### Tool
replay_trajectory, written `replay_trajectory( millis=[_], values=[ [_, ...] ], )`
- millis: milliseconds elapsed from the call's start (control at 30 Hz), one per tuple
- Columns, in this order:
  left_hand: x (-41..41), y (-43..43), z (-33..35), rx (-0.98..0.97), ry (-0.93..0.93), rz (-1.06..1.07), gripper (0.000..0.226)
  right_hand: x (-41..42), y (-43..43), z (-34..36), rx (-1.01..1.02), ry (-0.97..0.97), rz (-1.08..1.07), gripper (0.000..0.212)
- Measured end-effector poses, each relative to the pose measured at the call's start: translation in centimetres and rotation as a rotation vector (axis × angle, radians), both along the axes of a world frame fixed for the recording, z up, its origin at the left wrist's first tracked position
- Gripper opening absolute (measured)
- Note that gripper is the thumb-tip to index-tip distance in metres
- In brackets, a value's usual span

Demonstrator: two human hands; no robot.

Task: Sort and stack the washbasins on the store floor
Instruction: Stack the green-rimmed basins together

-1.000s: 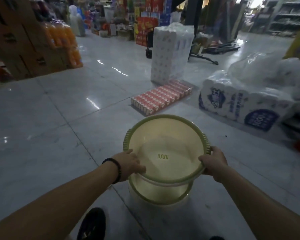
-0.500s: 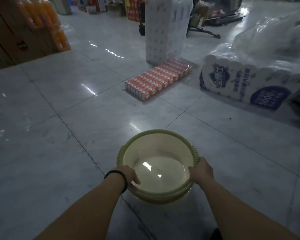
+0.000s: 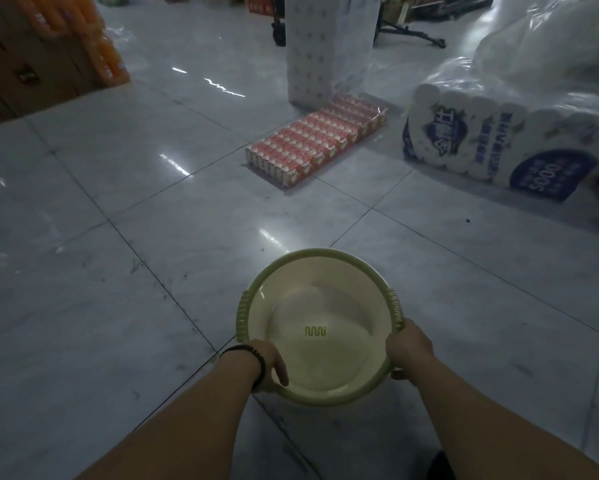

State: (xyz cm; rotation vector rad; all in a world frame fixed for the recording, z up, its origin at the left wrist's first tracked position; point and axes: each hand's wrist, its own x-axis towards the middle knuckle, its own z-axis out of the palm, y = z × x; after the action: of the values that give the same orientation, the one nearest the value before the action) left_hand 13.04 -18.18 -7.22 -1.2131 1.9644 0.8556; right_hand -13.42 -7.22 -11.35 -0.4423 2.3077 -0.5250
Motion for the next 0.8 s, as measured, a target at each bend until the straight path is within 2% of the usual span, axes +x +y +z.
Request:
replay_trajectory(
  millis=[133, 400, 533, 667, 800],
  values=[
    [1.3, 0.3, 1.0, 0.062, -0.028, -0.031, 0.021, 0.6, -0.6, 0.0, 0.028, -0.003, 0.037, 0.02],
    [8.8, -0.9, 2.9, 0.073, -0.256, -0.035, 0.043, 8.3, -4.7, -0.1, 0.006, -0.082, 0.308, 0.027],
    [14.9, -2.3, 2.5, 0.149, -0.321, 0.122, 0.056, 14.3, -6.7, 0.6, -0.037, -0.142, 0.464, 0.032],
    [21.0, -3.1, 3.0, 0.197, -0.321, 0.339, 0.065, 18.6, -8.3, -1.1, -0.076, -0.124, 0.583, 0.037],
    [25.0, -2.5, 4.5, 0.04, -0.168, 0.452, 0.055, 20.9, -10.1, -2.5, -0.07, -0.115, 0.602, 0.042]
  ],
)
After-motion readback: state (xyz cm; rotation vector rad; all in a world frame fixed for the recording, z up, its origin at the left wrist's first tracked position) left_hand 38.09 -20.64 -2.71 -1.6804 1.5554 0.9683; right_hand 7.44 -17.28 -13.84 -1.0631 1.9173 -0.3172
